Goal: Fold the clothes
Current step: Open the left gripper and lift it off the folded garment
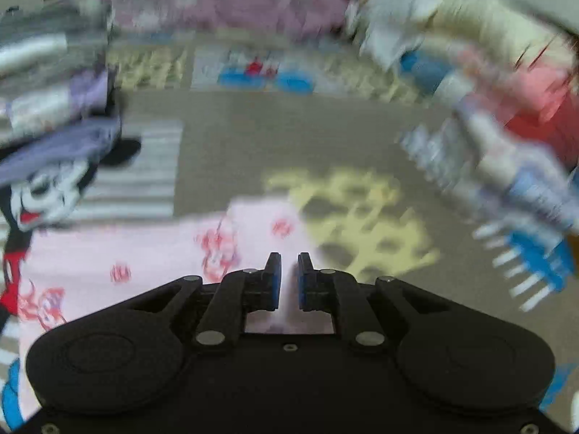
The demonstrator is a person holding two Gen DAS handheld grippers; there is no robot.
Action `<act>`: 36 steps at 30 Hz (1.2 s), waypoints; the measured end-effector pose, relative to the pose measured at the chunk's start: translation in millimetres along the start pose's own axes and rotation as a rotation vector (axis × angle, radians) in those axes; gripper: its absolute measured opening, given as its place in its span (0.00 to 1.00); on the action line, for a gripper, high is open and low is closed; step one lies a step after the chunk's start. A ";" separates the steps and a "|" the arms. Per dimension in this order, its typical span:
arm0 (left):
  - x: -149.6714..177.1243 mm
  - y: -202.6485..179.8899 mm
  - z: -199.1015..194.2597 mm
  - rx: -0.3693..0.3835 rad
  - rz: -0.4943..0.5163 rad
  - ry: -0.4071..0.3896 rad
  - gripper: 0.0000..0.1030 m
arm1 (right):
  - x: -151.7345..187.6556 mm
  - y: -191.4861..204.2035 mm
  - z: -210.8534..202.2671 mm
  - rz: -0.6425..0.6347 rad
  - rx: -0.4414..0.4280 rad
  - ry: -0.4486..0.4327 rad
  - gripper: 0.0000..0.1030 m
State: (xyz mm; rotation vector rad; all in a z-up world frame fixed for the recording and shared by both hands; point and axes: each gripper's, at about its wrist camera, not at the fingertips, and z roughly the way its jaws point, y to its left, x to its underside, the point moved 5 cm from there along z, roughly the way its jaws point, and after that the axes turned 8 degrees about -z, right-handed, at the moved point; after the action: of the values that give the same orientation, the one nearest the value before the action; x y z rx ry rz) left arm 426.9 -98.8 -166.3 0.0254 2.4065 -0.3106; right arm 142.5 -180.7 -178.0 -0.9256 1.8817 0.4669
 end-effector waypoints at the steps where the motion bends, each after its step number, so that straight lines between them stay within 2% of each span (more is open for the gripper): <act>1: -1.5 0.7 -0.6 0.005 -0.005 -0.009 0.05 | 2.2 1.0 3.2 0.004 -0.012 0.025 0.72; 3: -4.5 1.9 -2.0 0.015 -0.015 -0.028 0.05 | 5.2 2.5 6.9 -0.004 -0.019 0.058 0.73; 4: -8.6 0.0 -8.5 0.044 -0.021 -0.067 0.05 | 4.3 2.6 6.3 -0.004 -0.024 0.055 0.74; 6: -10.4 -2.5 -7.9 0.045 -0.009 -0.080 0.08 | 3.9 0.5 4.2 0.012 -0.033 0.042 0.74; 8: -3.4 0.9 13.8 -0.021 0.005 0.014 0.09 | 4.4 -0.1 3.5 0.018 -0.038 0.034 0.74; 10: -7.7 3.6 9.0 -0.004 -0.021 -0.005 0.10 | 5.2 1.1 5.5 0.011 -0.043 0.040 0.76; 12: -7.5 5.6 -13.7 0.013 -0.038 -0.053 0.12 | 4.7 1.5 6.5 0.005 -0.046 0.044 0.76; 13: -7.4 6.6 -25.0 0.021 -0.046 -0.077 0.17 | 3.4 0.9 5.0 0.008 -0.050 0.038 0.76; 15: -7.0 8.5 -47.9 0.039 -0.063 -0.125 0.18 | -0.5 -1.5 -1.5 0.020 -0.065 0.012 0.74; 18: 15.0 0.2 -88.2 0.096 -0.009 -0.166 0.18 | -5.4 -6.3 -13.5 0.016 -0.031 -0.039 0.72; 21: 47.8 -6.9 -119.5 0.141 0.032 -0.158 0.18 | -4.5 -7.2 -14.4 0.019 -0.019 -0.040 0.72; 24: 81.8 -22.9 -135.6 0.216 0.096 -0.111 0.17 | -1.2 3.7 -10.7 -0.025 -0.041 -0.002 0.72; 25: 92.1 -29.8 -138.0 0.232 0.129 -0.096 0.13 | -0.6 8.0 -11.0 -0.037 -0.047 0.003 0.72; 27: 108.2 -41.2 -131.9 0.244 0.176 -0.041 0.11 | -0.5 14.0 -12.6 -0.055 -0.041 0.009 0.73; 30: 134.7 -50.2 -98.2 0.204 0.240 0.082 0.11 | 1.6 15.0 -15.7 -0.057 -0.027 0.003 0.73; 32: 134.8 -50.3 -99.7 0.216 0.241 0.051 0.11 | 5.8 15.1 -11.3 -0.053 -0.024 0.007 0.75; 33: 131.7 -48.8 -105.7 0.222 0.207 0.046 0.11 | 9.2 17.0 -7.4 -0.076 -0.011 0.025 0.75; 35: 128.1 -50.8 -127.3 0.249 0.206 -0.006 0.11 | 12.2 21.6 -7.6 -0.128 0.013 0.037 0.75; 36: 131.9 -52.2 -131.6 0.252 0.208 -0.006 0.11 | 10.0 21.6 -13.2 -0.125 0.020 0.024 0.75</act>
State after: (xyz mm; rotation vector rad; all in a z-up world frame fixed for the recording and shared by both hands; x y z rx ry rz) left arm 236.7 -128.0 -145.5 0.3859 2.3193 -0.5126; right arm 115.7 -179.5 -182.0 -1.0319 1.8340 0.3628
